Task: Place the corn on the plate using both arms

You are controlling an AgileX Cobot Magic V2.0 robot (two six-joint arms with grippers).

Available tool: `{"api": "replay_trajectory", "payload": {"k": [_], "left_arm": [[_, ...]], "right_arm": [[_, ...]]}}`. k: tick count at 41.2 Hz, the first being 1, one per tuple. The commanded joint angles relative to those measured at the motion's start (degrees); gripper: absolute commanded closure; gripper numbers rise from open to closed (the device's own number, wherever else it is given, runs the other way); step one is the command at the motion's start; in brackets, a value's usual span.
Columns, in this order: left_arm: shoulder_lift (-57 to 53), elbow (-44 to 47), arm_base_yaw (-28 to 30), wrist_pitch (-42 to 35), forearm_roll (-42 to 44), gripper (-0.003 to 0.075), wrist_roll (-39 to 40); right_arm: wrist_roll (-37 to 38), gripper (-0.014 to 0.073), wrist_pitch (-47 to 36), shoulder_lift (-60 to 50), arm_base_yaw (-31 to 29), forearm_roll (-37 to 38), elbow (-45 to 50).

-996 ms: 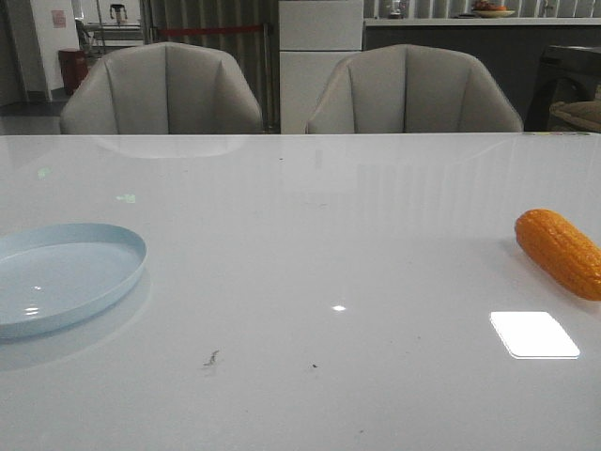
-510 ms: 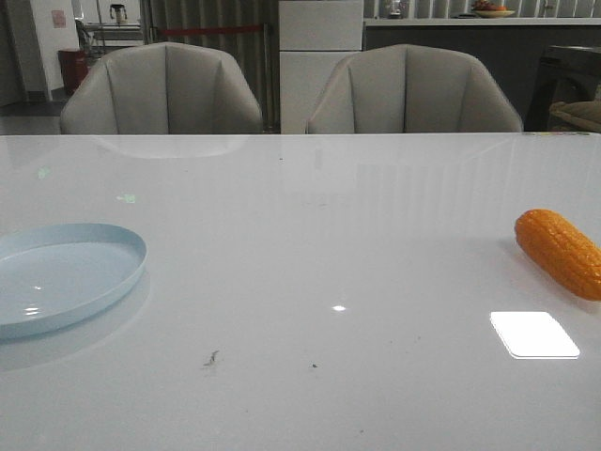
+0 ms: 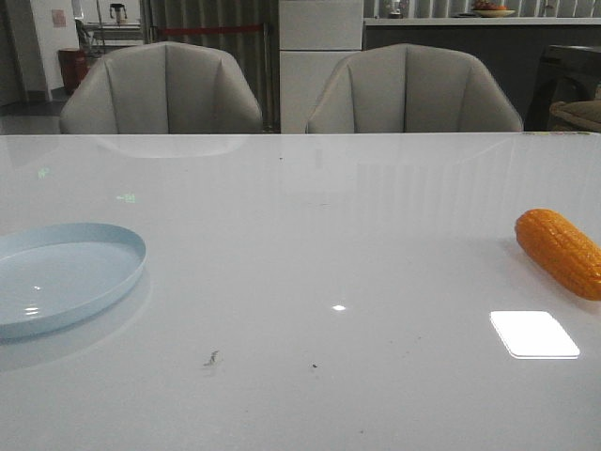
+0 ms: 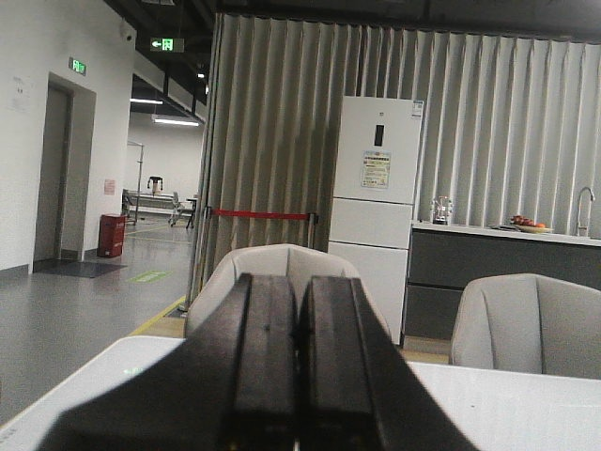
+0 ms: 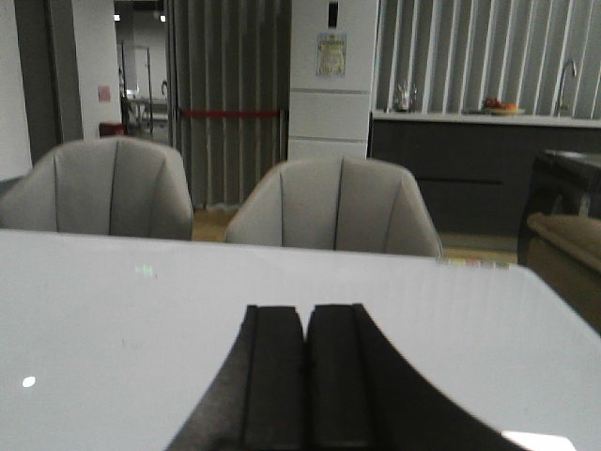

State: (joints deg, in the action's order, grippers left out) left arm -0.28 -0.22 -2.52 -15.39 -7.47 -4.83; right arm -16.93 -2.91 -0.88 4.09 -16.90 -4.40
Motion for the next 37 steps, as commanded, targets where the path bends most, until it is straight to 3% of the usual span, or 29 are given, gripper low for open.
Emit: {"api": "replay_trajectory", "payload": {"k": [1, 9, 16, 30, 37], "left_arm": [[-0.78, -4.45, 0.1, -5.0, 3.22, 0.0626, 0.69], [-0.67, -13.86, 0.1, 0.62, 7.47, 0.0626, 0.69], [3.15, -21.74, 0.1, 0.73, 9.49, 0.0626, 0.69], [26.63, -41.23, 0.1, 7.17, 9.49, 0.0626, 0.69], [37.28, -45.45, 0.1, 7.01, 9.49, 0.0626, 0.69]], "right_arm": [[0.3, 0.0526, -3.09, -0.66, 0.08, 0.0, -8.26], [0.3, 0.0526, 2.91, 3.74, 0.08, 0.0, -21.22], [0.3, 0.0526, 1.76, 12.4, 0.08, 0.0, -29.45], [0.3, 0.0527, 1.77, 34.5, 0.08, 0.0, -45.59], [0.3, 0.0527, 1.52, 44.59, 0.08, 0.0, -47.51]]}}
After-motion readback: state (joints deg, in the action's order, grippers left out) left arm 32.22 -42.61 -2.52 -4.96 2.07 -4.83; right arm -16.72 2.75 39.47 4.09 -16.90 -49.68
